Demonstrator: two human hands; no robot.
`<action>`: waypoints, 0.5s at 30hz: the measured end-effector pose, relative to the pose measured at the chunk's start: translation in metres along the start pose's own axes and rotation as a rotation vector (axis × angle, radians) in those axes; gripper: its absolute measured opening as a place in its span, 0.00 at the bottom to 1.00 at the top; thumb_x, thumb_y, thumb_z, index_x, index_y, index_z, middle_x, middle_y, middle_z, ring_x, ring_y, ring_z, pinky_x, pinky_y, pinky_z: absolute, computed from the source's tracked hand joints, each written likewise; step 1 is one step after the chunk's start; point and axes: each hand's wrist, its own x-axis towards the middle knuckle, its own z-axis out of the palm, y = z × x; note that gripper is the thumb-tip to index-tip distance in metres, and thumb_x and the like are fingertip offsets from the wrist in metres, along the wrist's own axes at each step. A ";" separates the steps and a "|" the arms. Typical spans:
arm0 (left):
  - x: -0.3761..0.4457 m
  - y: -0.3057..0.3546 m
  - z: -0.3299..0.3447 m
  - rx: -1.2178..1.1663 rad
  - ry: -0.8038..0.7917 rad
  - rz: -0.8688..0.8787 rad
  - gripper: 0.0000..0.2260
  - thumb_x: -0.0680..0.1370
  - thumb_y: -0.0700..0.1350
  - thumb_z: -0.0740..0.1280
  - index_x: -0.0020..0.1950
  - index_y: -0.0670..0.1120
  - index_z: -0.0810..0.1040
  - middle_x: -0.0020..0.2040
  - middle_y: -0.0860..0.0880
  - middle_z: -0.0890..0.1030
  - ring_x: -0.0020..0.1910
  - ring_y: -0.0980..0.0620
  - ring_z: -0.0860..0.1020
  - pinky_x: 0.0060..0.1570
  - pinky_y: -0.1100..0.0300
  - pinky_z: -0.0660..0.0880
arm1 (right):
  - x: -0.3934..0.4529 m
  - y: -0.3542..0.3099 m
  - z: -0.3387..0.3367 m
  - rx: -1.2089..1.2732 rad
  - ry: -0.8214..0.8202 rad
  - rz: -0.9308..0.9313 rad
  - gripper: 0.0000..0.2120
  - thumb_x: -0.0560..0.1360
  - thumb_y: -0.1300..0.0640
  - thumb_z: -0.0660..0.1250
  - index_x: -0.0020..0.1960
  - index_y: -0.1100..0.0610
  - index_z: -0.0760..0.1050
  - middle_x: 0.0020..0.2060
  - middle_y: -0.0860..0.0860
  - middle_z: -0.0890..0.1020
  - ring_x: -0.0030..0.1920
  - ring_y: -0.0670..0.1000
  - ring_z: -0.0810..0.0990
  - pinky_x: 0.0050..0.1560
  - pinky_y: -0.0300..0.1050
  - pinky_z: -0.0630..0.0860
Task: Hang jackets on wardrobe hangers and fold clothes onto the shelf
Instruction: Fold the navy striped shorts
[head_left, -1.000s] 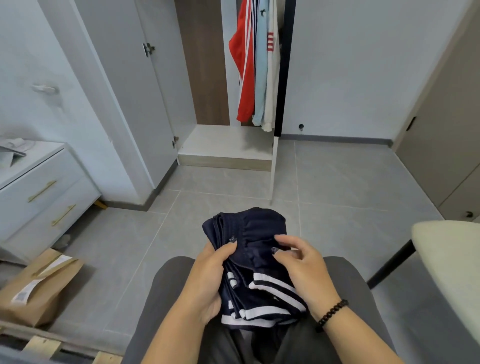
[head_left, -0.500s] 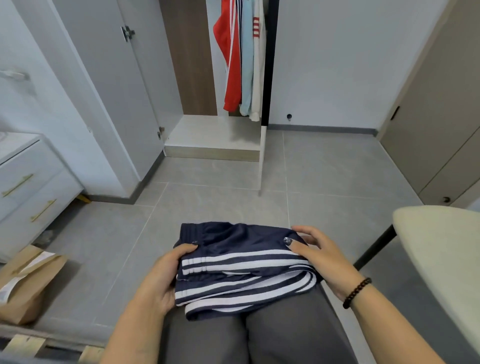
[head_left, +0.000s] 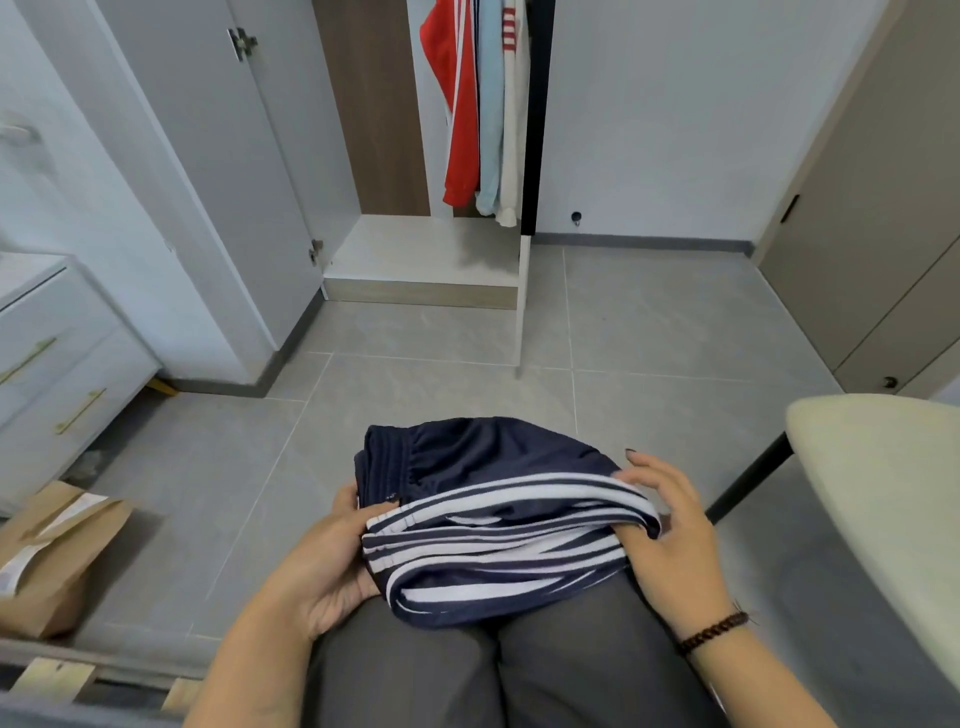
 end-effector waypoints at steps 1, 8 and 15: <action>-0.001 0.000 -0.002 0.028 -0.001 0.008 0.20 0.75 0.34 0.68 0.65 0.46 0.69 0.51 0.39 0.83 0.43 0.40 0.83 0.35 0.45 0.82 | -0.005 -0.001 -0.002 0.056 -0.025 0.026 0.22 0.68 0.73 0.70 0.46 0.46 0.77 0.59 0.47 0.76 0.59 0.36 0.74 0.56 0.31 0.72; 0.004 0.000 -0.010 0.133 -0.060 0.016 0.28 0.66 0.39 0.72 0.65 0.43 0.70 0.54 0.39 0.83 0.49 0.38 0.82 0.44 0.41 0.80 | 0.030 -0.012 -0.030 0.520 -0.347 0.489 0.10 0.73 0.55 0.68 0.40 0.62 0.74 0.55 0.53 0.83 0.49 0.57 0.81 0.49 0.55 0.75; 0.026 0.001 0.001 0.115 0.037 0.227 0.19 0.75 0.38 0.69 0.65 0.48 0.74 0.53 0.43 0.84 0.48 0.45 0.83 0.46 0.51 0.81 | 0.094 -0.006 0.016 0.371 -0.472 0.933 0.19 0.73 0.51 0.70 0.56 0.64 0.79 0.46 0.61 0.84 0.40 0.58 0.83 0.46 0.51 0.80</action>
